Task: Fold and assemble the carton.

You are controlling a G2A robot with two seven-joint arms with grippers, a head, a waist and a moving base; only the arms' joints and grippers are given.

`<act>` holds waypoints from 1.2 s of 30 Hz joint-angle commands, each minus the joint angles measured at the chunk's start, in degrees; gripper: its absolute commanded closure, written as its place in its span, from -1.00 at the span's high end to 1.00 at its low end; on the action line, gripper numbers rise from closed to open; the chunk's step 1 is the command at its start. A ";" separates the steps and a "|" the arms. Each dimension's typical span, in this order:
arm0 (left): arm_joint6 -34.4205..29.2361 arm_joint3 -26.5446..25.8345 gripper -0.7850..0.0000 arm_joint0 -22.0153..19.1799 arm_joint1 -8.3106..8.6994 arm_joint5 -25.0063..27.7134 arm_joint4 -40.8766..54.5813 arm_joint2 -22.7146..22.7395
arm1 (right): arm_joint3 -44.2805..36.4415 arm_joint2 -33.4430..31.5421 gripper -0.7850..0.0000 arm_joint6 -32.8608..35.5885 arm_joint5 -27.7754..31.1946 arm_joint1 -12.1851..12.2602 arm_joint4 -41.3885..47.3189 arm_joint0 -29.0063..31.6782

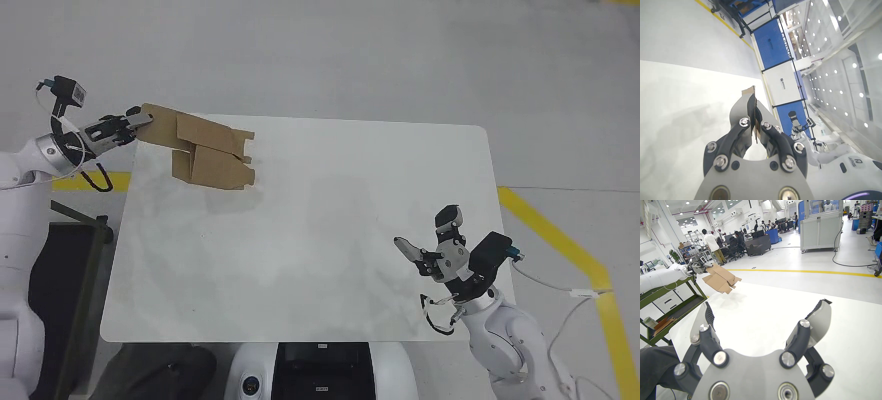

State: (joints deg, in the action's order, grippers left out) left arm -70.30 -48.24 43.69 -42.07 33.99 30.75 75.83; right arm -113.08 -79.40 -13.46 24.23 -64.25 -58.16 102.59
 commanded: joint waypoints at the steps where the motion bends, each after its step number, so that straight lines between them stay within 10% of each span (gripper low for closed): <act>1: 0.20 -3.46 -1.00 0.87 -0.20 0.19 0.64 -0.61 | 0.00 0.00 1.00 0.00 0.00 0.00 0.00 0.00; 15: 3.11 -18.91 -1.00 2.58 -3.43 -7.52 7.18 -8.35 | 0.00 0.00 1.00 0.00 0.00 0.00 0.00 0.00; 36: 3.02 -19.52 -1.00 -2.59 -7.46 -12.25 8.18 -16.00 | 0.00 0.00 1.00 0.00 0.00 0.00 0.00 0.00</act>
State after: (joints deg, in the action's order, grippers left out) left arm -67.29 -67.76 41.08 -49.54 21.73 38.94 59.81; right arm -113.08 -79.40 -13.46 24.23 -64.25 -58.16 102.59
